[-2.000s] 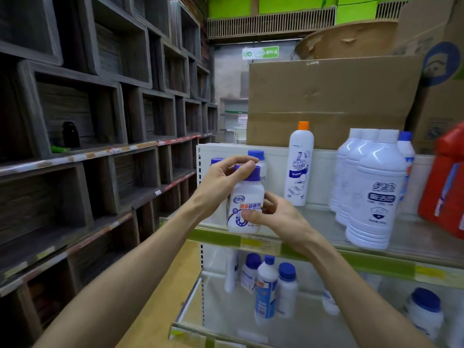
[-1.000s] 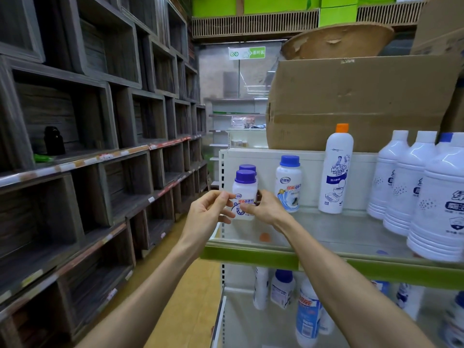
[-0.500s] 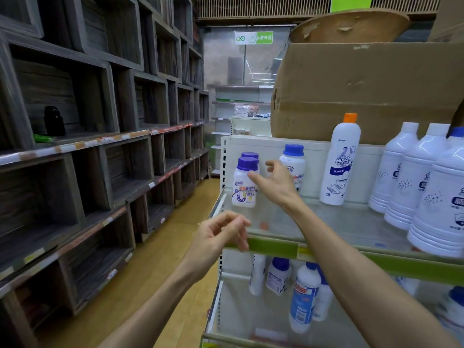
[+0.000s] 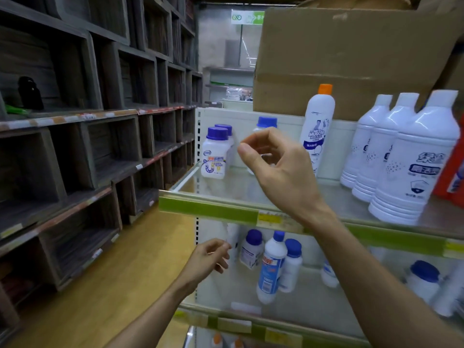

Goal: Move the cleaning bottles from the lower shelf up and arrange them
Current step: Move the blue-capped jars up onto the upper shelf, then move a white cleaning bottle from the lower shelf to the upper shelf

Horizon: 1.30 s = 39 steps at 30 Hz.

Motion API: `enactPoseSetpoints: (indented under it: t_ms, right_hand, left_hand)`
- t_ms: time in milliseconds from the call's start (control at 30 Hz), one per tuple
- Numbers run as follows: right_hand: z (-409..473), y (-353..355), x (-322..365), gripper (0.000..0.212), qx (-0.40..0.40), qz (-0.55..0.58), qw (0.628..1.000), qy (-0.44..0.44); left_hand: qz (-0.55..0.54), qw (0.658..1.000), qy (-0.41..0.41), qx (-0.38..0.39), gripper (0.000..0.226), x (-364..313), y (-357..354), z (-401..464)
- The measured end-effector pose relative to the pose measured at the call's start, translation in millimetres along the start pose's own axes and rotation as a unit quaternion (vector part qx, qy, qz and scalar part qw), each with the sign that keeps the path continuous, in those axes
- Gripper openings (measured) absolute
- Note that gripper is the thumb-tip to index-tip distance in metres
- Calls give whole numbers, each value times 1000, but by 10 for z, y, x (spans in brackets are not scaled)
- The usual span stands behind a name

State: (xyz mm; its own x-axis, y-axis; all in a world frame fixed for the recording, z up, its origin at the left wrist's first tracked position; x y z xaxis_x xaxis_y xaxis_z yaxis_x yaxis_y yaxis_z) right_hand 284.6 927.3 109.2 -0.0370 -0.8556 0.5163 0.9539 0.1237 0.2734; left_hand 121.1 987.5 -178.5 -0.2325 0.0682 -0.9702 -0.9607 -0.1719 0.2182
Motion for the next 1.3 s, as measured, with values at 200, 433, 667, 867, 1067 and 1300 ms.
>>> enactPoseSetpoints:
  t_ms: [200, 433, 667, 867, 1067, 1300]
  right_hand:
    - [-872, 233, -263, 7, -18, 8, 1000, 23]
    - [-1887, 402, -1299, 10, -67, -29, 996, -42]
    - [-2605, 459, -2703, 18, -76, -31, 964, -253]
    - [-2950, 196, -3161, 42, 44, -20, 930, -365]
    - [-2979, -74, -3062, 61, 69, 28, 939, -337]
    - [-3050, -58, -2798, 63, -4, 83, 964, -251]
  left_hand:
    - [-11, 999, -9, -29, 21, 193, -460, 259]
    - [-6, 994, -104, -31, 17, 26, -959, 468]
    - [44, 989, -143, -7, 24, 35, -1466, 576]
    - [36, 984, -166, -58, 34, 94, -1443, 498]
    - [-17, 974, -214, -68, 32, -43, -1464, 168]
    - [-128, 953, -268, -67, 20, -337, -1380, -338]
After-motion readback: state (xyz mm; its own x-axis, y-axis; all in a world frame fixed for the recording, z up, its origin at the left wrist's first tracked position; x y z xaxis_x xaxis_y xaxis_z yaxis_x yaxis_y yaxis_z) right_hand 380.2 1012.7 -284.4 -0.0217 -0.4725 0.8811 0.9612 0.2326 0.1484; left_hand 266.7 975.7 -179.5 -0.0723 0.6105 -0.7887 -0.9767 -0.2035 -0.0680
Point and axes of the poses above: each hand's wrist, its own z-axis towards the middle knuckle, its own y-axis out of the back of the hand, x = y × z, the point moved 8 cm from there along z, towards the middle knuckle, and after that the axes turned 5 degrees about z, right-handed, at the moved point
